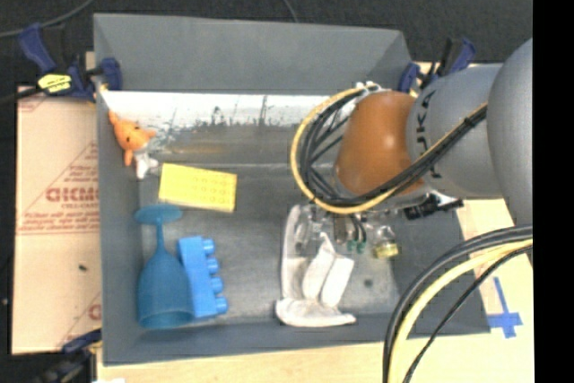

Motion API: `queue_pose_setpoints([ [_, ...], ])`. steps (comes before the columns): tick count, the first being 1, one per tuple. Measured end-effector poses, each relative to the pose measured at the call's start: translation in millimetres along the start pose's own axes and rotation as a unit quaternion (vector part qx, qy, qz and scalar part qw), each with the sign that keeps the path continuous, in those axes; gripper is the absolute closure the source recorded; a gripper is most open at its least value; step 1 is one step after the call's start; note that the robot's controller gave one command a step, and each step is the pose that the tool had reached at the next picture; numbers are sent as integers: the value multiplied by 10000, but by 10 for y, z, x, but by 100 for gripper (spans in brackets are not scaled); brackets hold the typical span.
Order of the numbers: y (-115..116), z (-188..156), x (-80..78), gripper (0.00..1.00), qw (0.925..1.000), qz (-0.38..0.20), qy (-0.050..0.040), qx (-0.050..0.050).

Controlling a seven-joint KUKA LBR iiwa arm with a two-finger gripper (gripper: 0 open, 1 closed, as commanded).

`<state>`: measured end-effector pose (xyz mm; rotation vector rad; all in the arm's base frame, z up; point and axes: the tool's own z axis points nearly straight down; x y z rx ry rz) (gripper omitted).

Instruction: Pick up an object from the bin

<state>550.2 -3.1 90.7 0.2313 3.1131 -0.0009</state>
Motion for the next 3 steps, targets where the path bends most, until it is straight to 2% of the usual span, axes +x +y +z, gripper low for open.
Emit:
queue_pose_setpoints([
  [1, 0, 0, 0, 100, 10000, 0, 0, 0],
  [2, 50, -434, 139, 100, 9990, -455, -38, -2],
  [3, 50, -434, 139, 100, 9990, -454, -38, -2],
])
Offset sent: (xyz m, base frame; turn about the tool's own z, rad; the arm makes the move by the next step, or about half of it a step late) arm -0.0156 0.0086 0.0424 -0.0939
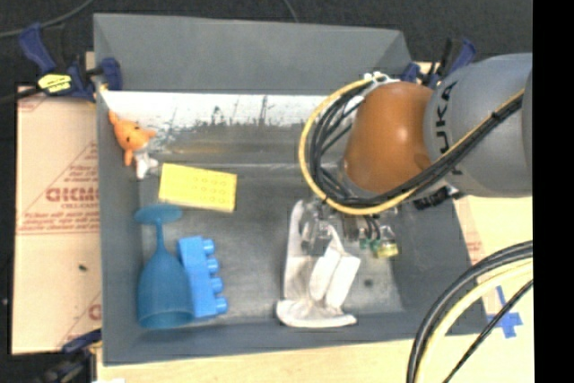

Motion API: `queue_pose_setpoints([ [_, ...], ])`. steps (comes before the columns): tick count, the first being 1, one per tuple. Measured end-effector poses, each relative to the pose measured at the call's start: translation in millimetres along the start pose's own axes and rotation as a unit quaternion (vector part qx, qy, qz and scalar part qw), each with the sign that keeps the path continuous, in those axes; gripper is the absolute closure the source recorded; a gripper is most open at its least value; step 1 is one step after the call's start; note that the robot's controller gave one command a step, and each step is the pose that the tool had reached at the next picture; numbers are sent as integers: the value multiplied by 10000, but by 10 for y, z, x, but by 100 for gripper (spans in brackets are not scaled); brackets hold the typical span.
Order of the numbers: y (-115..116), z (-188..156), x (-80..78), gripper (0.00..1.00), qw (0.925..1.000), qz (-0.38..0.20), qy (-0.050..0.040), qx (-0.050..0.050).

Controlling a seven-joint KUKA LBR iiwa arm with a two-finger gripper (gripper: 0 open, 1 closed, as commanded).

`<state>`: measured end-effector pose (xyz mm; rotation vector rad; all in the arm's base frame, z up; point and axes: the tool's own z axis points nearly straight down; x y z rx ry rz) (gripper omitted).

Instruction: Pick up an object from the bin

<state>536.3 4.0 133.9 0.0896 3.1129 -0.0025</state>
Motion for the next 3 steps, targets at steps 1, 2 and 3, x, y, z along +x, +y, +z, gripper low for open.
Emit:
queue_pose_setpoints([
  [1, -2, -15, 13, 100, 10000, -18, 5, 0],
  [2, -439, -356, 2, 100, 9996, 264, -48, 6],
  [3, 250, -55, -139, 100, 10000, 38, -34, -15],
])
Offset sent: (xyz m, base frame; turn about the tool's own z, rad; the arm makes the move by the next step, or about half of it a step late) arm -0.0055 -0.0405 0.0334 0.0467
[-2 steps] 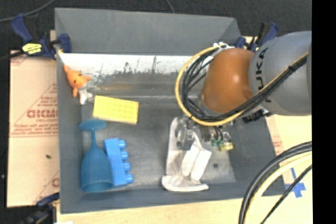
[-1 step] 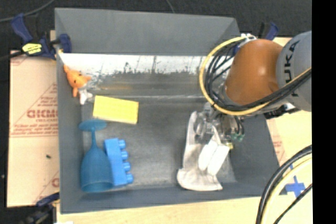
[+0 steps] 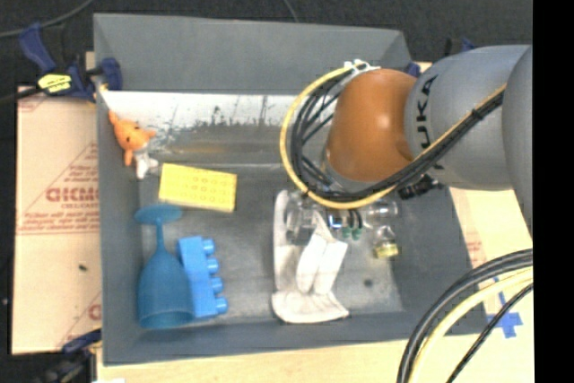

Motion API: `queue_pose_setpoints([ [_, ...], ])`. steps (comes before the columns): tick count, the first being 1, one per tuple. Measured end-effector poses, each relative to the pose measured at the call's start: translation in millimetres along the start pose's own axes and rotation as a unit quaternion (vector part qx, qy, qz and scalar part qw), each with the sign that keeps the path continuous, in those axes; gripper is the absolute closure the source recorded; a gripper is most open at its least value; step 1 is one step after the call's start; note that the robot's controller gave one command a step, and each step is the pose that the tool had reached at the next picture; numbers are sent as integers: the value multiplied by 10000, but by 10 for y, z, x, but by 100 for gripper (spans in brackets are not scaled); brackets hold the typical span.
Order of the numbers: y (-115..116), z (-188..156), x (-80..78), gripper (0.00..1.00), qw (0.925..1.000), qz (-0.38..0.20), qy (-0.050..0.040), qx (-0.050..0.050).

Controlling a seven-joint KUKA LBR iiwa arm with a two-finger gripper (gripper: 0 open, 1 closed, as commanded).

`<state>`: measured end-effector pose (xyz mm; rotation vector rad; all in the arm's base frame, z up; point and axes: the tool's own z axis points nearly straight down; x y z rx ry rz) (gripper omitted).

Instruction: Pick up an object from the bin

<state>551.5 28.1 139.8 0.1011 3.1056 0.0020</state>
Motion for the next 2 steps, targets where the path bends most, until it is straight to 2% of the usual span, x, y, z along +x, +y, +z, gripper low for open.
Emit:
queue_pose_setpoints([
  [1, -462, -637, -209, 100, 10000, -49, -38, 27],
  [2, 141, -284, -400, 100, 9996, 278, -32, -8],
])
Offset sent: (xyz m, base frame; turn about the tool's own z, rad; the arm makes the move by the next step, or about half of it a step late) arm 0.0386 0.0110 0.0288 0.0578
